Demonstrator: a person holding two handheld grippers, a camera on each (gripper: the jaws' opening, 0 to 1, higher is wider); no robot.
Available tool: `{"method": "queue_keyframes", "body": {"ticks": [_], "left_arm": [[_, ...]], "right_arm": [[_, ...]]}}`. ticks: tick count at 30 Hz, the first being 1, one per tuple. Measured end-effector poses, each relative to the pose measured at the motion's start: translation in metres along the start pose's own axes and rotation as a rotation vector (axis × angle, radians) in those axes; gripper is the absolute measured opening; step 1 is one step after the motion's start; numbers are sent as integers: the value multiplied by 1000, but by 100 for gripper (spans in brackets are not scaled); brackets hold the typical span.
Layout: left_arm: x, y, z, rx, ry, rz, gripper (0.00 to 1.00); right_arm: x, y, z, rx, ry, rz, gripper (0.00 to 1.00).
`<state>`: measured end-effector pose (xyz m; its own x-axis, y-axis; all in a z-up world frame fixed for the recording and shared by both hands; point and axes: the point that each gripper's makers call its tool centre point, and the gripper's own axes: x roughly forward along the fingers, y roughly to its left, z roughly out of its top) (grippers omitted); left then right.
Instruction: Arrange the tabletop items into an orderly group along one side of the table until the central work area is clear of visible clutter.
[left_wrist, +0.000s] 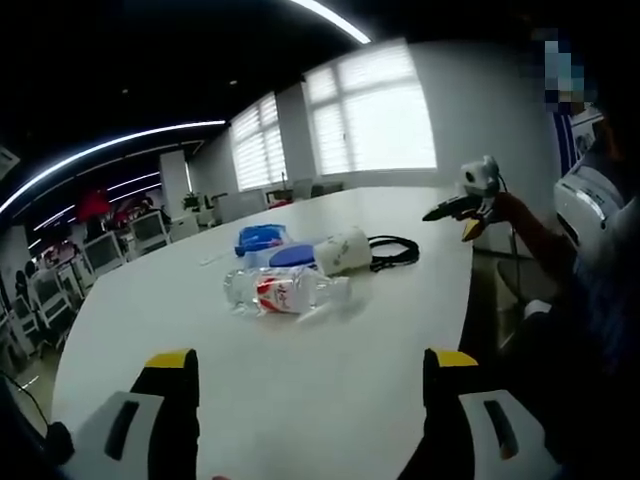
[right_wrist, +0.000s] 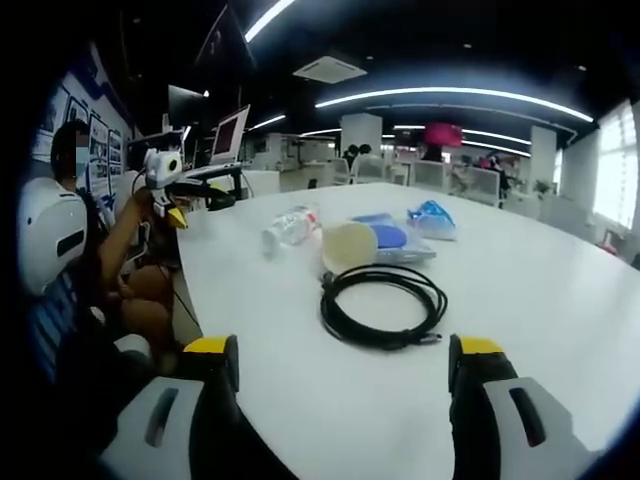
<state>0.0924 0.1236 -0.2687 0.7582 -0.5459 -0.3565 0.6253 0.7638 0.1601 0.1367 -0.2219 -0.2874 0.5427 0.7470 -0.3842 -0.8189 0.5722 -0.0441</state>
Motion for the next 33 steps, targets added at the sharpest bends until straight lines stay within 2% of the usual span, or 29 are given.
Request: {"method": "queue_keyframes", "body": {"ticks": [33], "left_arm": [[6,3,1,-6,1,-14,91]], "right_arm": [[23,22,16,-13,-27,61,80]]}}
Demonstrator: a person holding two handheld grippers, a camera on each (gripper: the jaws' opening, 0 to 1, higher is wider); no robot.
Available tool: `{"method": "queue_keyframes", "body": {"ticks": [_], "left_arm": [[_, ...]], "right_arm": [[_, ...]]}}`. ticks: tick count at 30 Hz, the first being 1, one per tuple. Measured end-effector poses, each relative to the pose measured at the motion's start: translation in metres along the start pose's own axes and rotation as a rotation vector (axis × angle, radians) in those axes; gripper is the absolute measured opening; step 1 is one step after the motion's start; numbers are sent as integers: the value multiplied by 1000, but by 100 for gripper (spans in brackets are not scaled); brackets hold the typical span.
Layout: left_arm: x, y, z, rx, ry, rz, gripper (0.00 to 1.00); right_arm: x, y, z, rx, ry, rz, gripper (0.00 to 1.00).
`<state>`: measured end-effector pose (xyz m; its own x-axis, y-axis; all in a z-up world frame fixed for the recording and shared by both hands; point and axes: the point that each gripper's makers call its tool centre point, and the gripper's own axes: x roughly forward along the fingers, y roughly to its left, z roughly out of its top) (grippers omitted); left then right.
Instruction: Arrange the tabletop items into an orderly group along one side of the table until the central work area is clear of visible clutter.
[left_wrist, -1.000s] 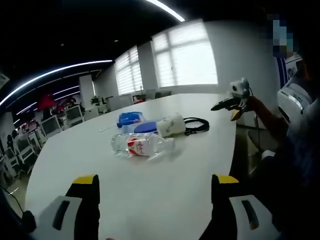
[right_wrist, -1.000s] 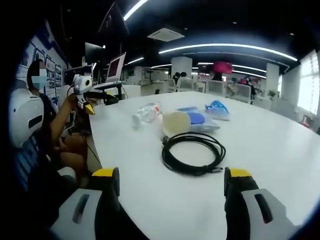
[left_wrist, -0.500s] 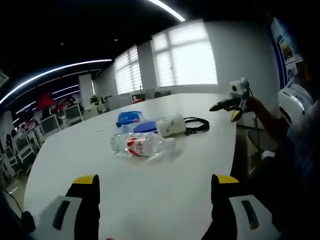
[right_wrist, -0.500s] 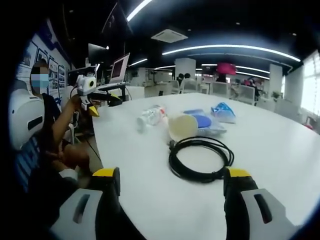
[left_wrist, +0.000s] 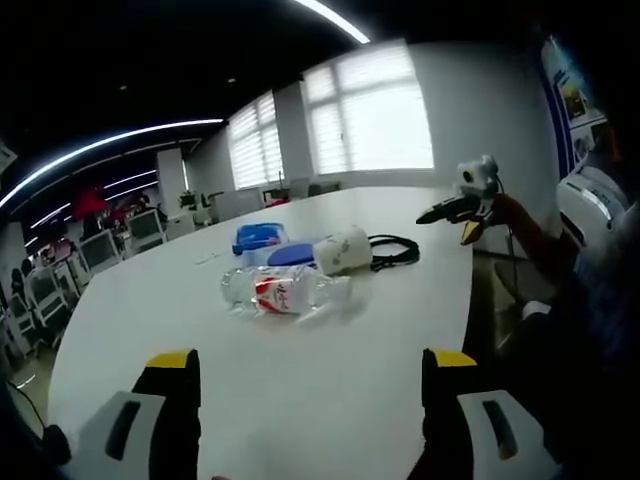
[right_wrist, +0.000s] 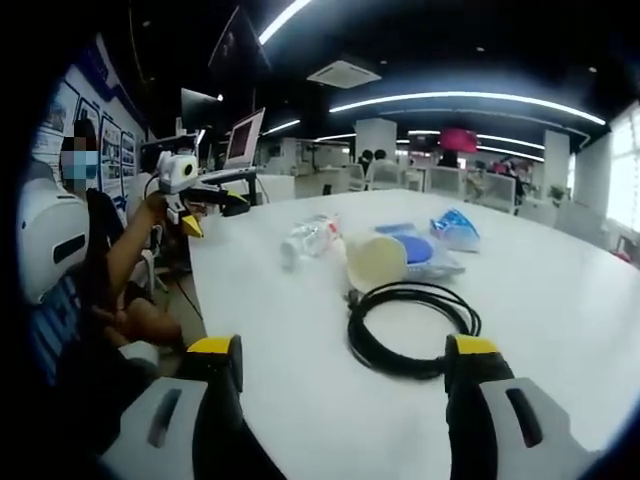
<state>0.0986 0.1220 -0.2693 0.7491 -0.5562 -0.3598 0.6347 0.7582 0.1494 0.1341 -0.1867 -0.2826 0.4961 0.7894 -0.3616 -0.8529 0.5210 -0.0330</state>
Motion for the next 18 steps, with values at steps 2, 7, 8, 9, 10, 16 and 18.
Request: {"method": "queue_keyframes", "body": {"ticks": [2,7,8,9,10,16,18], "left_arm": [[0,0,1,1,-2,0,91],[1,2,2,1,-6,-1,91],[2,2,2,1,-7,0,91],[2,2,2,0,-6,0,91],[3,3,2,0,-7,1,90],[6,3,1,3,-1,-6,89],[7,3,2,5,-1,-8,89]], "right_arm": [[1,1,1,-1,-2,3,80],[4,4,2,-7,2,10,81],[5,5,2,-10,2,14,81],[6,6,2,-11,1,17,81],[6,7,3,-13,-1,20,81],[8,8,9,-16,-14,19,80],[9,10,11,-18,-20,21,80]]}}
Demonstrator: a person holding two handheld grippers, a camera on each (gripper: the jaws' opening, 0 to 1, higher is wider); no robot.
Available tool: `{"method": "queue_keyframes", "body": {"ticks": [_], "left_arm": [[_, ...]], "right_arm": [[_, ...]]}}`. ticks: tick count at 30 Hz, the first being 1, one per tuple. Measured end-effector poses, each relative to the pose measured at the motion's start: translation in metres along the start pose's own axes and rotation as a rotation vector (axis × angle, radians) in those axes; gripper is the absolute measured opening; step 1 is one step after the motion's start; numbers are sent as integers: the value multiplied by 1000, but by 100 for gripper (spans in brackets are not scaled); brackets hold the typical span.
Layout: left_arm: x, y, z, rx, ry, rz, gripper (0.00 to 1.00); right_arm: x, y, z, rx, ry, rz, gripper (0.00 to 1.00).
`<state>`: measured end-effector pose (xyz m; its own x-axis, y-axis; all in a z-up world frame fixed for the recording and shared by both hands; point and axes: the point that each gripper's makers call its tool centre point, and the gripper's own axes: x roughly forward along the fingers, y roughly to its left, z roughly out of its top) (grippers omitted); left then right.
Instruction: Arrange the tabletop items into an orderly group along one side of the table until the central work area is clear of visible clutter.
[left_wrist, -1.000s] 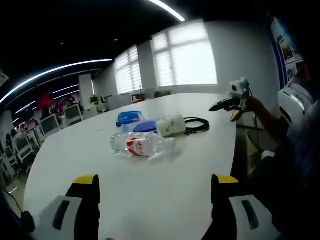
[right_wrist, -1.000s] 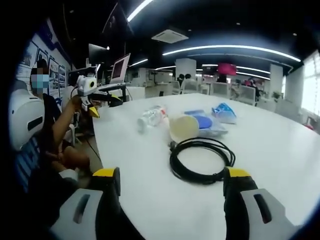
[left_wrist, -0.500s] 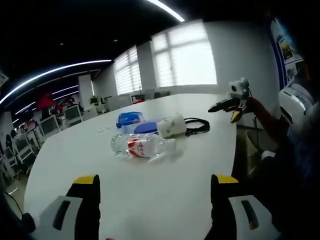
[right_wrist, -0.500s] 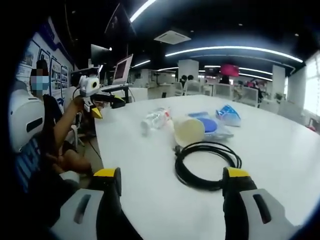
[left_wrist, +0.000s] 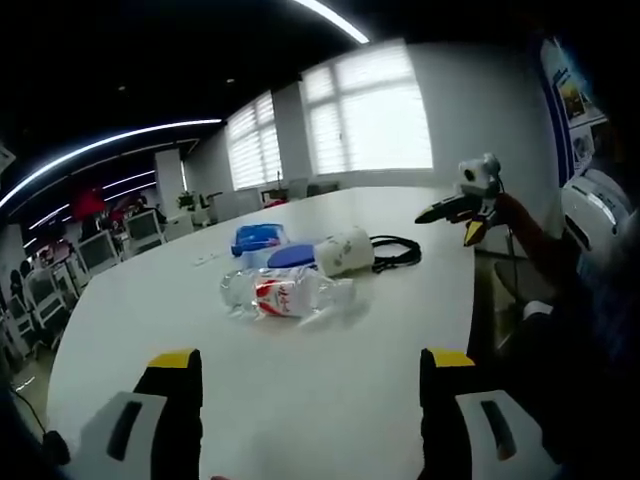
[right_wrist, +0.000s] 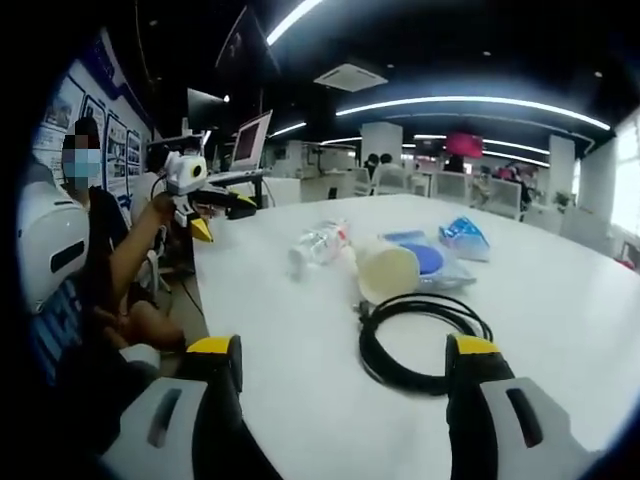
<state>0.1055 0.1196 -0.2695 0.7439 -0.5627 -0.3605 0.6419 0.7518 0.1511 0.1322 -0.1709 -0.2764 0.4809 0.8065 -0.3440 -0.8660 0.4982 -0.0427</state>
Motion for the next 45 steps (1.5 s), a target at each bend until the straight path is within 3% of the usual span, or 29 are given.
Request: {"method": "queue_keyframes", "body": {"ticks": [45], "left_arm": [[11,10,-2,5,14,-27,87]], "right_arm": [[28,19,11,-6,-14,48,80]]}}
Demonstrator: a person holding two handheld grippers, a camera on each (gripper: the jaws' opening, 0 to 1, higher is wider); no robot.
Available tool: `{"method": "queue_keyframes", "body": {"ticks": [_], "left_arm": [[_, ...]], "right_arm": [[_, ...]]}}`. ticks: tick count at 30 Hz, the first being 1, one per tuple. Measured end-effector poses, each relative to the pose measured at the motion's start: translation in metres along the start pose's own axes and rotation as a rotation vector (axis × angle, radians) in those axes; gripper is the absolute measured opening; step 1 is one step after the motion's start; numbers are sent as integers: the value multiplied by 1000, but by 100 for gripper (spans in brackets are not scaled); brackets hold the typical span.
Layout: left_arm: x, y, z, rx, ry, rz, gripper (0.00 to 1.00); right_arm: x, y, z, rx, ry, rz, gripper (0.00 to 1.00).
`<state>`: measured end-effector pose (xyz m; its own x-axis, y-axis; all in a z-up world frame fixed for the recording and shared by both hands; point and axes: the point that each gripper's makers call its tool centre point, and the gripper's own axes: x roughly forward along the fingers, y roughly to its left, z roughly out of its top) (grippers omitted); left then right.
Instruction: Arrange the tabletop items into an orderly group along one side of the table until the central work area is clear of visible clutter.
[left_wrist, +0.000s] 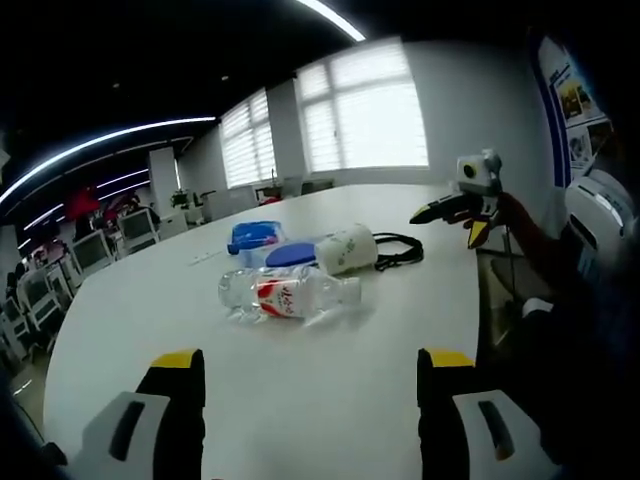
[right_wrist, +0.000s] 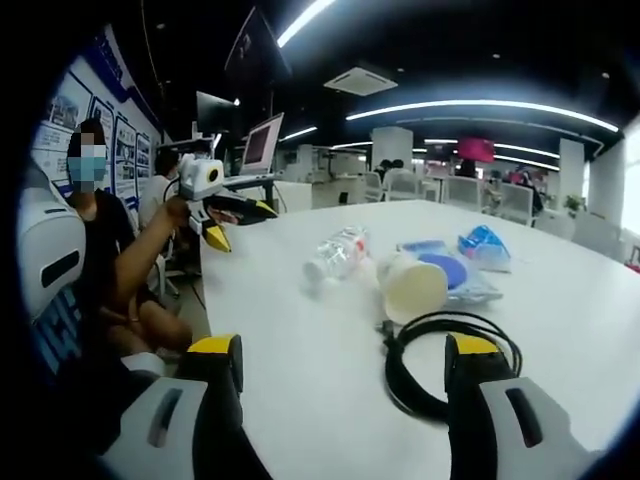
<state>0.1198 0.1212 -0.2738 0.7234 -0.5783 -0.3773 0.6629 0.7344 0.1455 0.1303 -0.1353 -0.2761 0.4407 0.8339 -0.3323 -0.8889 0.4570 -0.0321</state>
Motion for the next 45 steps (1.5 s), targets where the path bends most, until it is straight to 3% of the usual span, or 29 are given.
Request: {"method": "queue_keyframes", "body": {"ticks": [30,45], "left_arm": [[7,9,1,2,10,-6,85],[11,9,7,2,-18,-23,83]], "right_arm": [[9,6,6,-3,-12,22,77],[9,8,11,-12,-24,24,76]]}}
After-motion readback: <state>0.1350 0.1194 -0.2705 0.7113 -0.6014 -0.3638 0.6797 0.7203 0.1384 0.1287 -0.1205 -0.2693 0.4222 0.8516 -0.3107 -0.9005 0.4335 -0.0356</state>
